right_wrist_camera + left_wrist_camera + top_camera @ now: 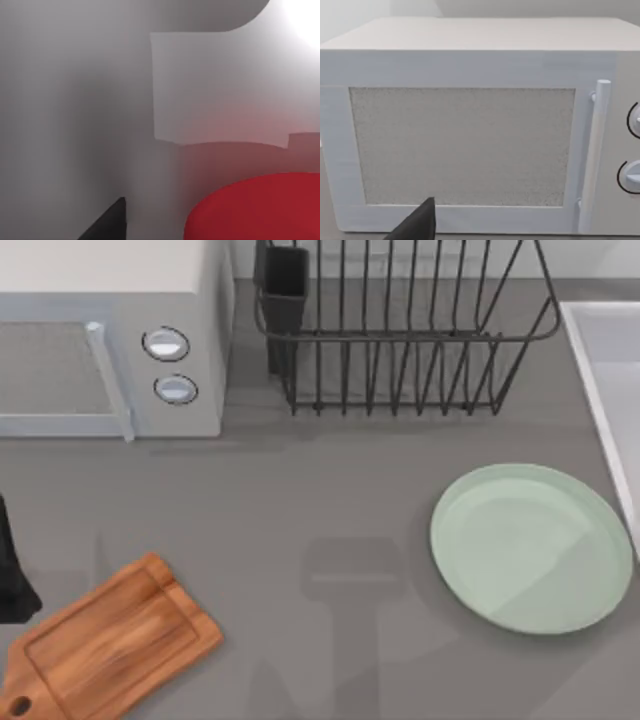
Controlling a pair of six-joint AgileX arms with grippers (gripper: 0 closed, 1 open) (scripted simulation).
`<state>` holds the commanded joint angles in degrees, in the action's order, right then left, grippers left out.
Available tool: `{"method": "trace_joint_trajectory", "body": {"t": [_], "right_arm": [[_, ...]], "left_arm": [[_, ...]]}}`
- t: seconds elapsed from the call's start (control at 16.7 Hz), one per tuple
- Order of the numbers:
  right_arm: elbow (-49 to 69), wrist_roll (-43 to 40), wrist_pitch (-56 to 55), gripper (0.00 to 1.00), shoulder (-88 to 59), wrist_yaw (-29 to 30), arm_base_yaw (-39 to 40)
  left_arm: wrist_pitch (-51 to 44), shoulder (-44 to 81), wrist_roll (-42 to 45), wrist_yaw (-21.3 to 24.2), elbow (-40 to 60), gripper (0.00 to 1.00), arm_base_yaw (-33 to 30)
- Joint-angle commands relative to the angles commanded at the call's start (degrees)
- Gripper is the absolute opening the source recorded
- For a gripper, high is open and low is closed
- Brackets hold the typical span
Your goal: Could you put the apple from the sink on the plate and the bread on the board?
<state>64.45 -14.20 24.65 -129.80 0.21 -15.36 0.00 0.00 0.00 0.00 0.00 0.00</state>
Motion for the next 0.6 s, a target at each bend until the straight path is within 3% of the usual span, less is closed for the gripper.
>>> {"method": "trace_joint_trajectory", "body": {"t": [0.18,0.6], "right_arm": [[0.0,0.0,0.0,0.02,0.0,0.0,0.0],[0.0,0.0,0.0,0.00,0.0,0.0,0.0]], "left_arm": [[0.0,0.0,0.0,0.0,0.0,1.00,0.0],[0.0,0.0,0.0,0.0,0.0,1.00,0.0]]}}
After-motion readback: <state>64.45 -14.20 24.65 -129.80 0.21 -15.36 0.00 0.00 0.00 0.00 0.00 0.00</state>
